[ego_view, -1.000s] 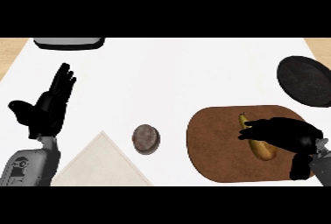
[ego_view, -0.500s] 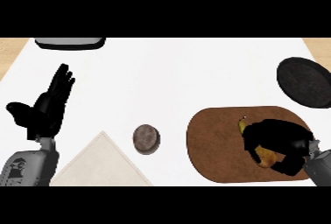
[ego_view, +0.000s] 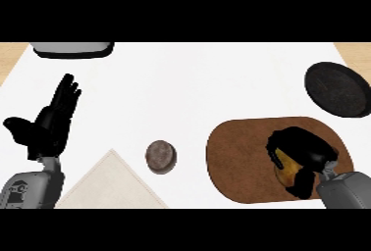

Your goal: Pick the pear from the cutting board and place it in the pan

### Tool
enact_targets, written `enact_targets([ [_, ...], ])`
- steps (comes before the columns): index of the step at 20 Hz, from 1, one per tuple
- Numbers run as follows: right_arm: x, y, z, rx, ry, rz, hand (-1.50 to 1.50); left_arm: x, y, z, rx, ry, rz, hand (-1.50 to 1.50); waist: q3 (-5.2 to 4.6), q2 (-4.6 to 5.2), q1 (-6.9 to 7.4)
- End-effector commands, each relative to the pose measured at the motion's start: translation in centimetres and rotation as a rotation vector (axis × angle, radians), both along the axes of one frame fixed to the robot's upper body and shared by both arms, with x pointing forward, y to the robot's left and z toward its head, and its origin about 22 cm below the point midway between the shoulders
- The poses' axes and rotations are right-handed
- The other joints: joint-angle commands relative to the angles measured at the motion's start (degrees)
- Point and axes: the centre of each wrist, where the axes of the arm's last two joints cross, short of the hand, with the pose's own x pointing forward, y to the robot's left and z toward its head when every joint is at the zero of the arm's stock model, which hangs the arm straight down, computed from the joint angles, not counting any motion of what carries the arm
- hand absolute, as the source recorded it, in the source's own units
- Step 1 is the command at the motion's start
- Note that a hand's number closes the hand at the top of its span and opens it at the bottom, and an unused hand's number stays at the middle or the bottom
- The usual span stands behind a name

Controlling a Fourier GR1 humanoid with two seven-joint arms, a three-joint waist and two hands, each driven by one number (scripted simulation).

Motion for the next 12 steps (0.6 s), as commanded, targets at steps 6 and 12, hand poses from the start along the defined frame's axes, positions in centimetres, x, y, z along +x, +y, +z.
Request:
enact_targets([
  [6,-0.7,6.0,4.1,0.152,-0.502,-0.490,1.50,-0.1,0.3,0.7,0.010,0.007,0.010,0.00,0.46,0.08,0.14],
  [12,-1.2,4.6,9.4,0.217,-0.684,-0.609,1.50,0.1,-2.0,-0.1,0.001,0.006,-0.018,0.00,0.46,0.52,0.45],
])
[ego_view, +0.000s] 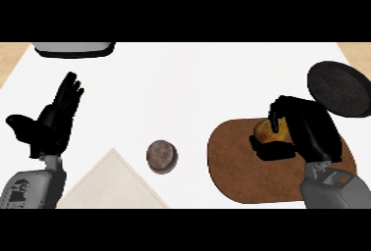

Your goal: Pick the pear from the cutting board and place it in the pan

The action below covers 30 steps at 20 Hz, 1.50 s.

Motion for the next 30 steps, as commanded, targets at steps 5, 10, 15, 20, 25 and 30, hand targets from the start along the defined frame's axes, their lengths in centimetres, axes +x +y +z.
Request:
enact_targets([
  [5,1.9,-3.3,4.2,0.222,-0.181,-0.156,1.50,0.9,0.2,0.4,0.010,-0.006,-0.005,0.00,0.07,0.39,0.67],
  [10,3.9,-9.2,4.3,0.383,-0.244,-0.251,1.50,0.3,-0.2,-0.2,0.008,-0.003,-0.022,0.00,0.10,0.47,0.83],
  [15,6.3,-16.4,2.3,0.312,-0.247,-0.325,1.50,0.4,-0.3,0.5,-0.014,-0.013,-0.011,0.00,0.12,0.62,1.39],
  [20,8.0,-22.2,1.0,0.245,-0.264,-0.354,1.50,1.1,-0.1,0.8,0.011,-0.022,-0.020,0.00,0.18,1.06,2.26],
  [25,7.5,-26.2,-1.1,0.080,-0.267,-0.455,1.50,1.5,-2.5,0.6,0.000,-0.035,-0.055,0.00,0.31,1.75,3.32],
  [30,7.2,-28.8,-1.4,0.127,-0.282,-0.492,1.50,2.0,-2.6,0.8,-0.004,-0.040,-0.071,0.00,0.46,2.15,4.09],
])
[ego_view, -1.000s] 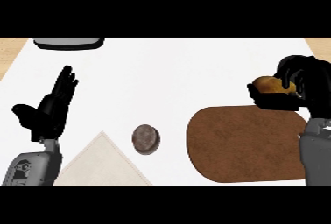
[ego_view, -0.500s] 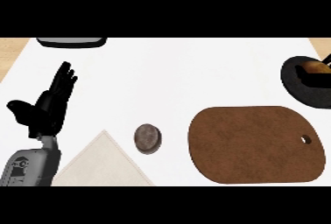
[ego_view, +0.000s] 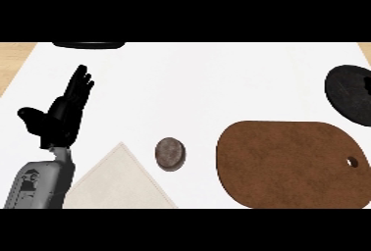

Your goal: Pick the pear from the cutting board and place it in the pan

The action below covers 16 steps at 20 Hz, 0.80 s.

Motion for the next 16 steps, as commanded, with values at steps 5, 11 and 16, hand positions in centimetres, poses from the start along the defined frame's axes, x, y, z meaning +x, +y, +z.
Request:
enact_targets([
  [5,-1.6,-2.8,-3.1,-0.003,0.021,-0.031,1.50,0.3,-0.1,1.1,-0.002,-0.008,-0.044,0.00,0.28,0.65,1.96],
  [11,-1.5,-1.5,-6.1,0.369,0.183,0.078,-1.50,0.4,-0.5,0.6,-0.002,-0.001,-0.034,0.00,0.35,0.71,2.13],
  [16,-2.3,-2.7,-6.0,0.413,0.154,0.124,-1.50,0.6,-1.6,0.5,-0.019,-0.016,-0.046,0.00,0.41,1.00,1.98],
])
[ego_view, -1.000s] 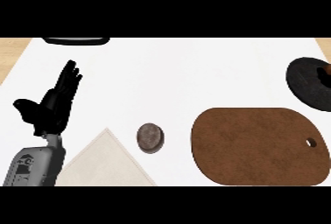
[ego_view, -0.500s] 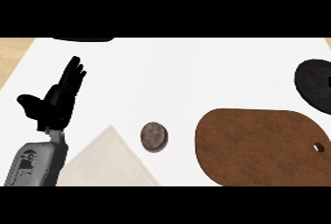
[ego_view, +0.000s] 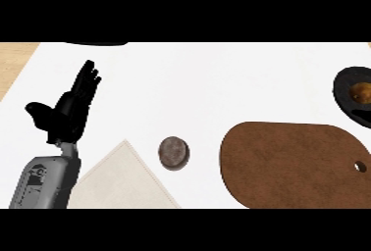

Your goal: Pick the pear from the cutting board and place it in the pan

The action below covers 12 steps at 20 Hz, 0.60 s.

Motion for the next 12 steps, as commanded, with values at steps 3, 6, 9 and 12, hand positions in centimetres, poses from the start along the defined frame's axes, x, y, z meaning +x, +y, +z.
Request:
enact_targets([
  [3,-1.0,-0.8,-0.7,0.069,-0.127,0.027,-1.50,-0.5,0.6,-0.8,-0.002,0.008,0.016,0.00,-0.05,-0.39,-0.74],
  [6,-0.7,-0.7,-0.4,0.121,-0.258,-0.015,-1.50,-0.8,1.2,0.3,0.005,-0.006,-0.001,0.00,0.04,-0.64,-0.07],
  [9,-2.2,-2.6,0.1,0.214,-0.366,-0.030,-1.50,-1.5,1.5,-1.5,-0.002,0.008,0.041,0.00,-0.15,-1.04,-1.71],
  [12,-4.0,-4.2,0.0,0.317,-0.388,0.013,-1.50,-0.8,1.7,-1.1,0.005,0.016,0.034,0.00,-0.22,-1.18,-2.70],
])
